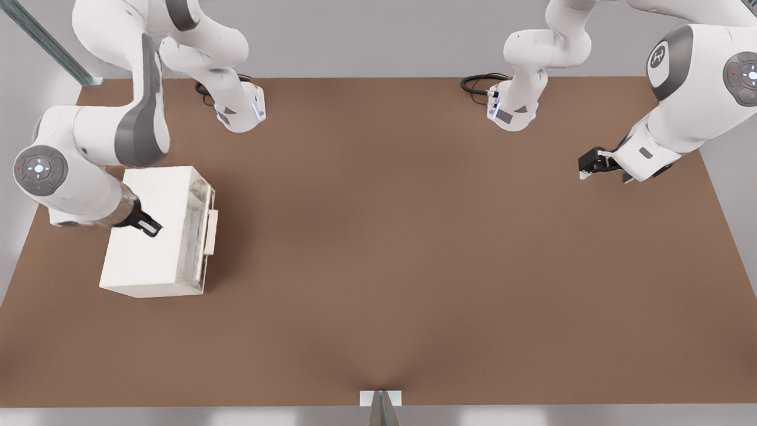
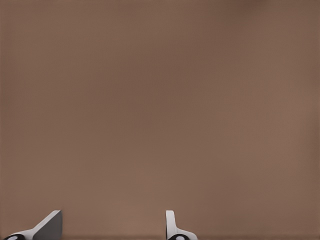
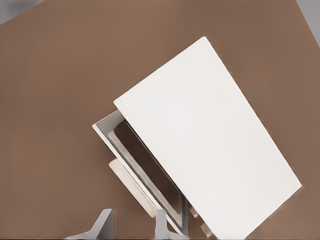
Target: Keep left arm still and open the oven door with right arm
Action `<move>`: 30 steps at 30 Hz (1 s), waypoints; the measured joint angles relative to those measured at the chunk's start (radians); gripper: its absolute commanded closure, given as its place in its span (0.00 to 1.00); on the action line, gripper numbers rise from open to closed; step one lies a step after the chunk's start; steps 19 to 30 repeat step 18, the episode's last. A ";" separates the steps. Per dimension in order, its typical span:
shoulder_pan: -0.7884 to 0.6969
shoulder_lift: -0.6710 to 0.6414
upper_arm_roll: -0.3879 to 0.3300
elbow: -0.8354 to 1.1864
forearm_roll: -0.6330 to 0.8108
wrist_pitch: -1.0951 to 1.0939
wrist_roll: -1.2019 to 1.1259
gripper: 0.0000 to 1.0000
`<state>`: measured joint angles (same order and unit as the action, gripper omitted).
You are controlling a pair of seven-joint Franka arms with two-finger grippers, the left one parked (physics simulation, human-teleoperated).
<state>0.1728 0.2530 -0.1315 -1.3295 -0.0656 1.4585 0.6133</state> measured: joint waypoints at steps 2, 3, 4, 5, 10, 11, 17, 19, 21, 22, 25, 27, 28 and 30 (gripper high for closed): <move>0.003 -0.008 -0.007 0.014 0.028 -0.008 -0.050 0.00; 0.005 -0.008 -0.010 0.016 0.040 -0.010 -0.073 0.00; 0.006 -0.007 -0.012 0.017 0.049 -0.010 -0.094 0.00; 0.006 -0.006 -0.013 0.018 0.057 -0.010 -0.115 0.00; 0.007 -0.002 -0.015 0.016 0.079 -0.006 -0.200 0.00; 0.007 -0.001 -0.015 0.016 0.081 -0.005 -0.215 0.00; 0.007 0.003 -0.015 0.011 0.079 -0.001 -0.286 0.00; 0.006 0.004 -0.015 0.010 0.075 0.000 -0.296 0.00; 0.006 0.004 -0.015 0.010 0.075 0.000 -0.296 0.00; 0.006 0.004 -0.015 0.010 0.075 0.000 -0.296 0.00; 0.006 0.004 -0.015 0.010 0.075 0.000 -0.296 0.00; 0.006 0.004 -0.015 0.010 0.075 0.000 -0.296 0.00; 0.006 0.004 -0.015 0.010 0.075 0.000 -0.296 0.00; 0.006 0.004 -0.015 0.010 0.075 0.000 -0.296 0.00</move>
